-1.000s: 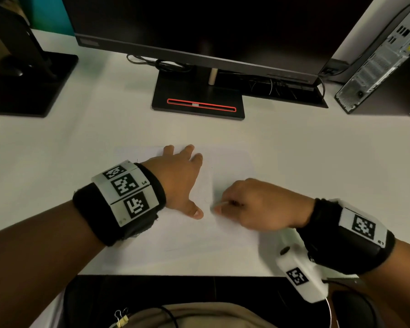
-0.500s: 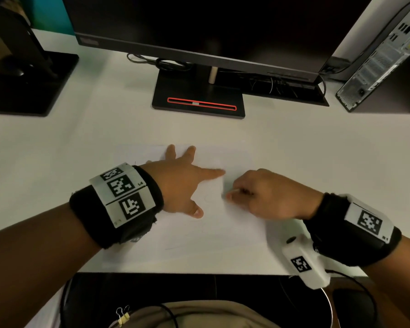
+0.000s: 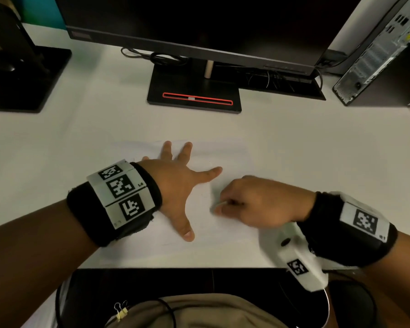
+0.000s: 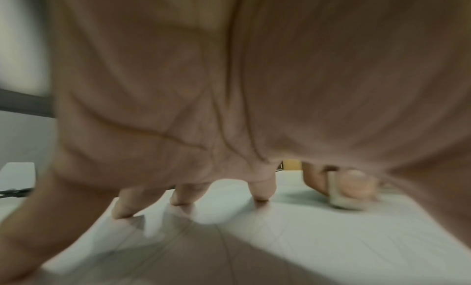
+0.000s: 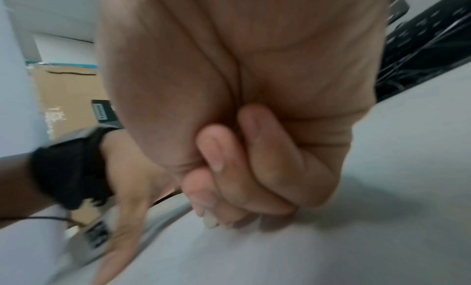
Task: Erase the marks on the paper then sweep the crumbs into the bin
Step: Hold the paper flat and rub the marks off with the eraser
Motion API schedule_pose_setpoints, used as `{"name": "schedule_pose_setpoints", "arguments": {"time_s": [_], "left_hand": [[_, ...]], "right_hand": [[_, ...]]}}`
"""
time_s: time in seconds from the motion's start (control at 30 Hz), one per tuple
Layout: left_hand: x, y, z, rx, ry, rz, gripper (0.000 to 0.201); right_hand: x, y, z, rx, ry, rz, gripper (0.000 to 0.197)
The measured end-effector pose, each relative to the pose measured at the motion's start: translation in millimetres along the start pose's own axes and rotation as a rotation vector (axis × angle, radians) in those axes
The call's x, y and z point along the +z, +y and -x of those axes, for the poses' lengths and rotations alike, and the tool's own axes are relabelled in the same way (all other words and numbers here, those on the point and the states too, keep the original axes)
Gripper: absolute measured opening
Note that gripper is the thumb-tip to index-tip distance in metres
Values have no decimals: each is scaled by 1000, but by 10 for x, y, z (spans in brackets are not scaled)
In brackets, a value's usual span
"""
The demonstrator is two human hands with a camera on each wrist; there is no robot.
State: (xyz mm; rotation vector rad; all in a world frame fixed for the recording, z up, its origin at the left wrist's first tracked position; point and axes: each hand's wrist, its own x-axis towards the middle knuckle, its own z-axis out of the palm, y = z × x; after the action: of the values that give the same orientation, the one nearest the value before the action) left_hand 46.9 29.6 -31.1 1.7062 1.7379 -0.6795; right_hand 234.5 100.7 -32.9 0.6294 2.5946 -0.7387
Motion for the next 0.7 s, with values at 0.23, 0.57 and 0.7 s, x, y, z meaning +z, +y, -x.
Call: {"name": "schedule_pose_setpoints", "arguments": {"time_s": [0.23,0.57,0.7], "left_hand": [[0,14,-5,-10,3,-8,146],[7,11,-12,-14,12,0,146],[0,11,-4,-13,6,6,146]], "right_hand": [[65,-97,-13,-59,36,20,46],[105,-151,-11,-89,-20,-25,48],[-39,36,-39,0,38,-18,51]]}}
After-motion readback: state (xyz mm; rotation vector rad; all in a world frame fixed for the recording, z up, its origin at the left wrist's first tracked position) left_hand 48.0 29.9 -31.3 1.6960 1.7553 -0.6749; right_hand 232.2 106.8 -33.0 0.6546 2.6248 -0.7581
